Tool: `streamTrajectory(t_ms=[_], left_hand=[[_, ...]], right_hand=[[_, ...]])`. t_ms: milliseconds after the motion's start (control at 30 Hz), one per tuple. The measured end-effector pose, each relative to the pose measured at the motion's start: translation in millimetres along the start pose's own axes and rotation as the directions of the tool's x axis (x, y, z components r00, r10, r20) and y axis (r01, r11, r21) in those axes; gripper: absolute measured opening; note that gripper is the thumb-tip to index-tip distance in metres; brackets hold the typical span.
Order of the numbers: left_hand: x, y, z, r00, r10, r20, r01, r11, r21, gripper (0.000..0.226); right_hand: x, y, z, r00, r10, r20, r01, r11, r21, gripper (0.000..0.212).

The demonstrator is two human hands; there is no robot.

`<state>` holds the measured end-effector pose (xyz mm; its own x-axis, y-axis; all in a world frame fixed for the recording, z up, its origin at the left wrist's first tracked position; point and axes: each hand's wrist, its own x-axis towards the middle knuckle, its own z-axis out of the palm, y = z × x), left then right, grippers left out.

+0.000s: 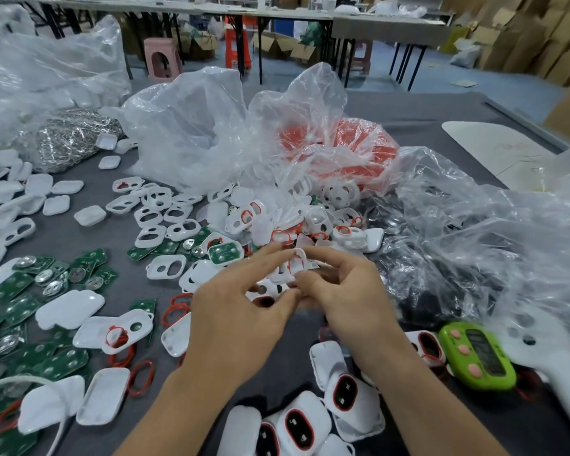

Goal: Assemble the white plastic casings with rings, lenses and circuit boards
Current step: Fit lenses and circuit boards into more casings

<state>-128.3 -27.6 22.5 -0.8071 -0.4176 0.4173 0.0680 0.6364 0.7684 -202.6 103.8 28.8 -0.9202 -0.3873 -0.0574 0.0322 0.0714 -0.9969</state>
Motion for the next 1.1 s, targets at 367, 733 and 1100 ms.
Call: streamTrajectory(t_ms=[367,733,1100], left_hand=[[6.4,-1.9,-2.6,0.994,-0.099,-0.035,0.098,0.994,-0.041,0.053],[17.8,-16.5,-5.5,0.895,-0.444,-0.026,0.391,0.812,-0.434,0.02],[18.8,-18.9,-8.7,0.878,-0.478,0.032,0.419,0.735,-0.533,0.006]], right_hand=[[10.0,-7.2,-29.3,0.971,-0.193,-0.139,0.125,0.912,-0.391,0.02],[65.5,-83.0,-98.7,0.819,-0.358,-0.448,-0.187,0.572,-0.799,0.03],[26.9,-32.5,-50.9,0.992,-0.053,0.111,0.123,0.387,-0.914,0.024]])
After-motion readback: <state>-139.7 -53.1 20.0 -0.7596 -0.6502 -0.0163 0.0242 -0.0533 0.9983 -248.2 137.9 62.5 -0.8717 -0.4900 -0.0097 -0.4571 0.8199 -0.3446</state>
